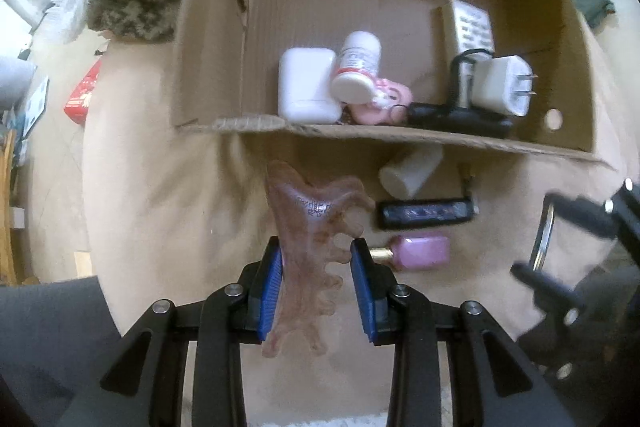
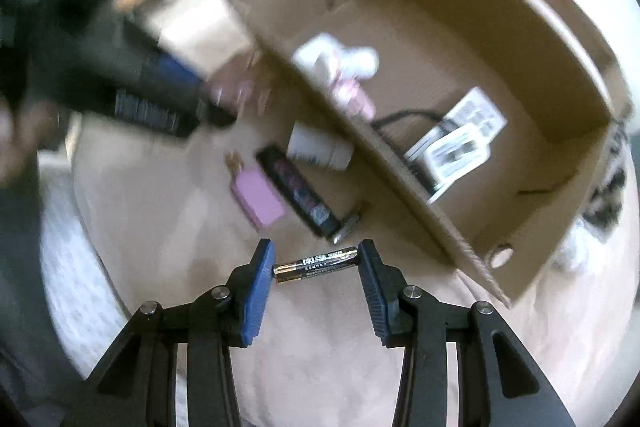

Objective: Organize rigid objects
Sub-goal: 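Carry the pink comb and battery into the box and lower them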

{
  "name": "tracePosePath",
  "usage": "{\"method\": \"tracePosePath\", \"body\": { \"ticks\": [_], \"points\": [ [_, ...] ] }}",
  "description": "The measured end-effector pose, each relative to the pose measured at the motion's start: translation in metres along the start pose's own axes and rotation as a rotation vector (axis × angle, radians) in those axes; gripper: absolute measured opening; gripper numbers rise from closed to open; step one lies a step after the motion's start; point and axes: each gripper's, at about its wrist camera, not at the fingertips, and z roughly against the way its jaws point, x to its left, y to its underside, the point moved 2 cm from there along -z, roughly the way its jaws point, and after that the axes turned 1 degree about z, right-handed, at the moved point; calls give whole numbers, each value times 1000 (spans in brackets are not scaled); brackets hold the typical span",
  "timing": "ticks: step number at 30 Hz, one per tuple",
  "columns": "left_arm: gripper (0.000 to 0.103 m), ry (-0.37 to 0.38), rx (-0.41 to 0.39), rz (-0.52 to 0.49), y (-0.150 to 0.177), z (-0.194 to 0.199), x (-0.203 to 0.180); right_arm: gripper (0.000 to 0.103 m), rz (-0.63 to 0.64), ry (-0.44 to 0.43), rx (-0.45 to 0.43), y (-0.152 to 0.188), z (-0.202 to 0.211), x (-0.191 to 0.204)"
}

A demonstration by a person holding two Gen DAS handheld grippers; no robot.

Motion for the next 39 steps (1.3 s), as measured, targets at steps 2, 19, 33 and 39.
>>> {"method": "tracePosePath", "body": {
  "ticks": [2, 19, 33, 39],
  "points": [
    [30, 6, -32, 1, 5, 16, 2, 44, -65, -14, -71, -4, 18, -7],
    [30, 5, -326, -2, -39, 119, 3, 44, -307, 50, -355, -56, 89, -75],
    [30, -53, -328, -37, -100, 91, 1, 44, -422, 69, -338, -72, 54, -121],
    [30, -58, -310, -41, -116, 70, -1, 44, -504, 58, -318, -64, 33, -137]
  ]
}}
